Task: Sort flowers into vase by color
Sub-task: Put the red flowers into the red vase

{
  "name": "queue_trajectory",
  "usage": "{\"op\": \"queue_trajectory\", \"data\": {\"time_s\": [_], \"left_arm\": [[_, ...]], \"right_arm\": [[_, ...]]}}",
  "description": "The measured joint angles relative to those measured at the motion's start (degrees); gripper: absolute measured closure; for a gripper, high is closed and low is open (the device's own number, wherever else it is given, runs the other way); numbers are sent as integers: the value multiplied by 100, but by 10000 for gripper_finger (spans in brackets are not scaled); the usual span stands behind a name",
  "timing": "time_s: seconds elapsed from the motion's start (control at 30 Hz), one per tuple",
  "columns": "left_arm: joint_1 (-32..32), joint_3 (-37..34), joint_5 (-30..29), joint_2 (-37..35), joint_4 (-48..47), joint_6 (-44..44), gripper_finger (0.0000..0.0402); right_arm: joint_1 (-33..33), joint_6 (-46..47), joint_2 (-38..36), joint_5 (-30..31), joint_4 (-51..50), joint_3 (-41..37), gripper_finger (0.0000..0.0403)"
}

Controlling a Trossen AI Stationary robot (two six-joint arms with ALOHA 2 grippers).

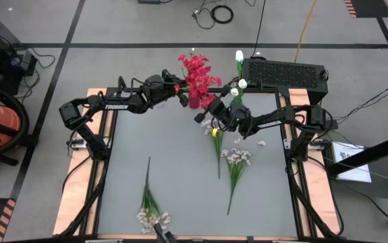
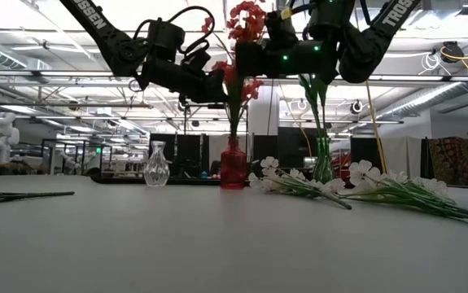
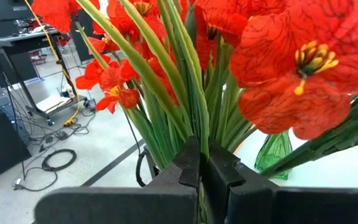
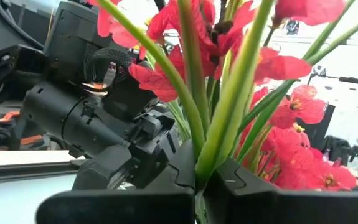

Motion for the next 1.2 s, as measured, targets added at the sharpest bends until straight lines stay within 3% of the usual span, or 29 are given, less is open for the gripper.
{"op": "queue_trajectory", "data": {"time_s": [0.67,1.2], "left_arm": [[0,0,-44,-94,-288,7,395],[0,2,11,-240,-490,-10,395]], "right_arm": [[258,199,0,374,-14,0,403],[59,1336,-7,474,-533,9,403]]}}
